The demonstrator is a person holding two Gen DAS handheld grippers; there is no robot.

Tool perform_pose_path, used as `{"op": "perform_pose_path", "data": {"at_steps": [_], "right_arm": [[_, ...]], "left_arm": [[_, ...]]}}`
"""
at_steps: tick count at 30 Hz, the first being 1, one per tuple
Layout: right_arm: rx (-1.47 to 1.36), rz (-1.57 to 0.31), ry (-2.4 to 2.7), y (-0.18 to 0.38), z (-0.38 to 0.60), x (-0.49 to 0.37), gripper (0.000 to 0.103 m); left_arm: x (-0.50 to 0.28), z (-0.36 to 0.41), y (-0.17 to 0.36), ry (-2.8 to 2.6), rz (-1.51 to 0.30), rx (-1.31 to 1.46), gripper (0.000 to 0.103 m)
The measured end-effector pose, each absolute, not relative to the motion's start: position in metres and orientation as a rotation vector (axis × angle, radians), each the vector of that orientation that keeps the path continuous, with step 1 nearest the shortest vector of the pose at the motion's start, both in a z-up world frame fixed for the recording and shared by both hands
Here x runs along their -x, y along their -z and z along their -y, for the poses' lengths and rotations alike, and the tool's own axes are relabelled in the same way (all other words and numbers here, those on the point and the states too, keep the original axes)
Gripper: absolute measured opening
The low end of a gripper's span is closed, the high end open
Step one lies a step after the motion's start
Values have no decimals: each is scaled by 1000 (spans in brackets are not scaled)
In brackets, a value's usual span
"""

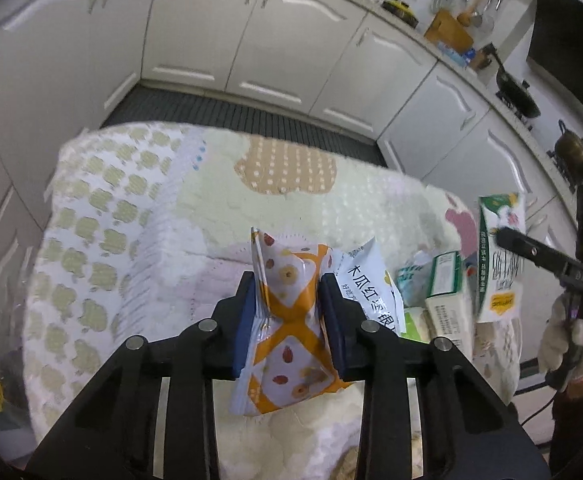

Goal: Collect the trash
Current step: 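Grasp the orange-patterned snack bag with the left gripper while the right lifts the carton, then carry the milk carton and orange snack bag over the beige bin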

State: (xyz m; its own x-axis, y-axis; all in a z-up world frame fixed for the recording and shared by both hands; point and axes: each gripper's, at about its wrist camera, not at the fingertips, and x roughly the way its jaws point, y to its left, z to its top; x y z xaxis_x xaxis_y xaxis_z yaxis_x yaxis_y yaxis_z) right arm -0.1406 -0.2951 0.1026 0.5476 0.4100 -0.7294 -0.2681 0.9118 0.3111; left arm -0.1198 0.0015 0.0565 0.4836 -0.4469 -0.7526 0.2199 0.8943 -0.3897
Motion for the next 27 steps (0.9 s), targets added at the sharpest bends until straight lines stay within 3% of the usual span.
{"op": "perform_pose_path", "data": {"at_steps": [14,27], "right_arm": [[-227,-777,-440,-143,306,211,37],[-262,-773,-397,-134,344,258,37]], "left_arm": [[176,24,-131,442,-827,202,28],[212,104,-147,484,-765,122,28]]}}
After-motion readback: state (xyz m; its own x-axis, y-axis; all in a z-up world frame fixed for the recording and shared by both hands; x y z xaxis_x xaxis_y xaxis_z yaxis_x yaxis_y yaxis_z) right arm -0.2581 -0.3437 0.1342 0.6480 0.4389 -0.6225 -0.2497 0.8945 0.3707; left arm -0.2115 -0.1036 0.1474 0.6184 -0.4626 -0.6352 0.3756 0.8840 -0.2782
